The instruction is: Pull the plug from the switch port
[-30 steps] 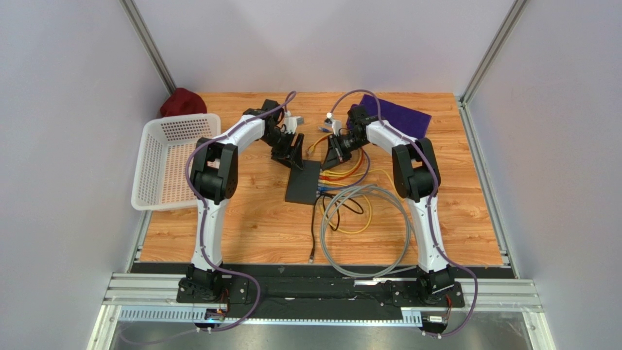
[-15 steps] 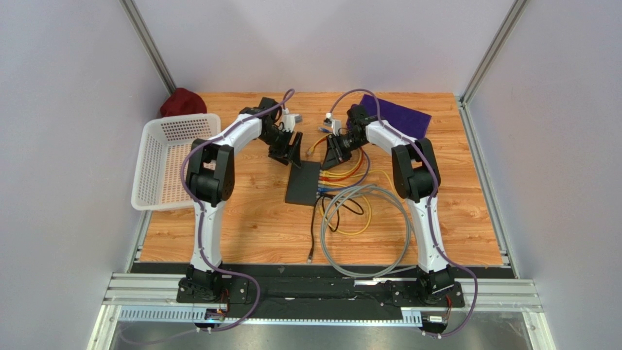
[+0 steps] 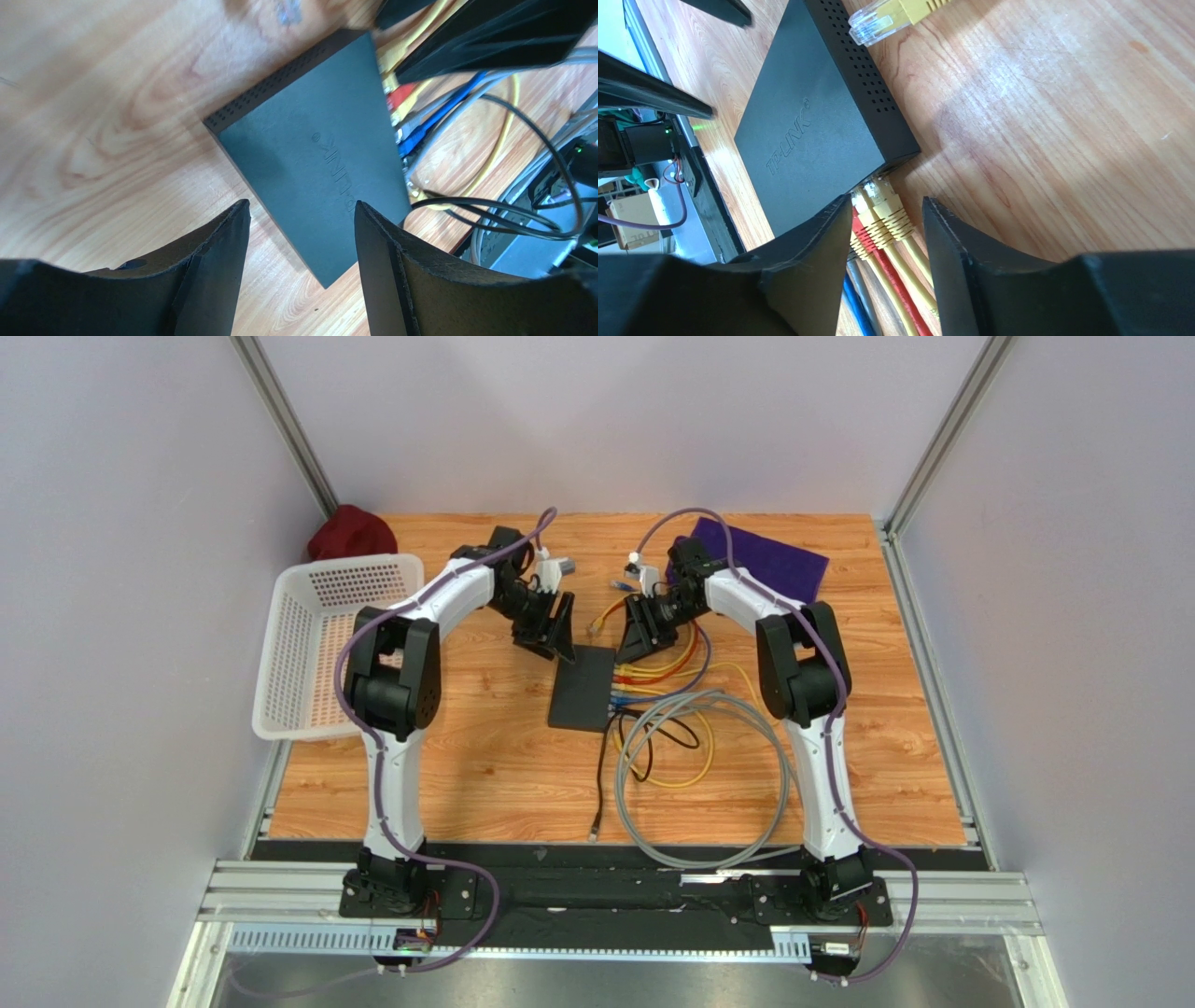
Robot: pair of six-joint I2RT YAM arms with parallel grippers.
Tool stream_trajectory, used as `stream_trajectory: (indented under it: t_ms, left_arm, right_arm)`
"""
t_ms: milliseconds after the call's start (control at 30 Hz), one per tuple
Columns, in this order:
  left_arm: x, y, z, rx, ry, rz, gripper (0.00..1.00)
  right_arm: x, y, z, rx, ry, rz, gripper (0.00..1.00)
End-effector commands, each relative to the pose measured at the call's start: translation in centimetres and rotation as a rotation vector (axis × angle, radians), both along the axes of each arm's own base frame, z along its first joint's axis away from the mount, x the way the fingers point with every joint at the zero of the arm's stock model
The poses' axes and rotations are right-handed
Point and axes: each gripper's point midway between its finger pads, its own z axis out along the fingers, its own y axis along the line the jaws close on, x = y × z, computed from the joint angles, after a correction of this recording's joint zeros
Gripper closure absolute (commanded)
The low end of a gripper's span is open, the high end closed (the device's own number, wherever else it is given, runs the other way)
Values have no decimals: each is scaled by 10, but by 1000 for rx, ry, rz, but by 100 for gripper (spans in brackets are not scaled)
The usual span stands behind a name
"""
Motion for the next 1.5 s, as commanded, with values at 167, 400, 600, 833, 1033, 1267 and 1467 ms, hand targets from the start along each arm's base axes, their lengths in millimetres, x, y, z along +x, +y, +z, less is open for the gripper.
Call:
stream_trajectory:
  t_ms: [167, 400, 600, 833, 1033, 1267, 1467]
  left_arm:
    - [-14, -9, -31, -6, 107, -18, 36]
    - [-14, -11, -48, 28, 134, -25, 48]
    - [-14, -13, -53, 36, 149, -32, 61]
    - [-13, -12, -56, 61, 144, -31, 64]
    - [-14, -13, -58, 70, 141, -41, 64]
    - [-13, -14, -58, 72, 134, -47, 64]
    - [-14, -14, -58, 71, 134, -49, 64]
  right_arm:
    - [-17, -26, -57, -159, 93, -46, 57]
    - [-29, -19, -56, -106, 148, 16, 61]
    - [-41, -10, -61, -121, 156, 79, 66]
    - [-41, -10, -63, -129, 164, 77, 70]
    - [-43, -9, -65, -159, 147, 86, 78]
    - [-53, -3, -65, -188, 153, 137, 76]
    - [-58, 0, -64, -187, 155, 173, 80]
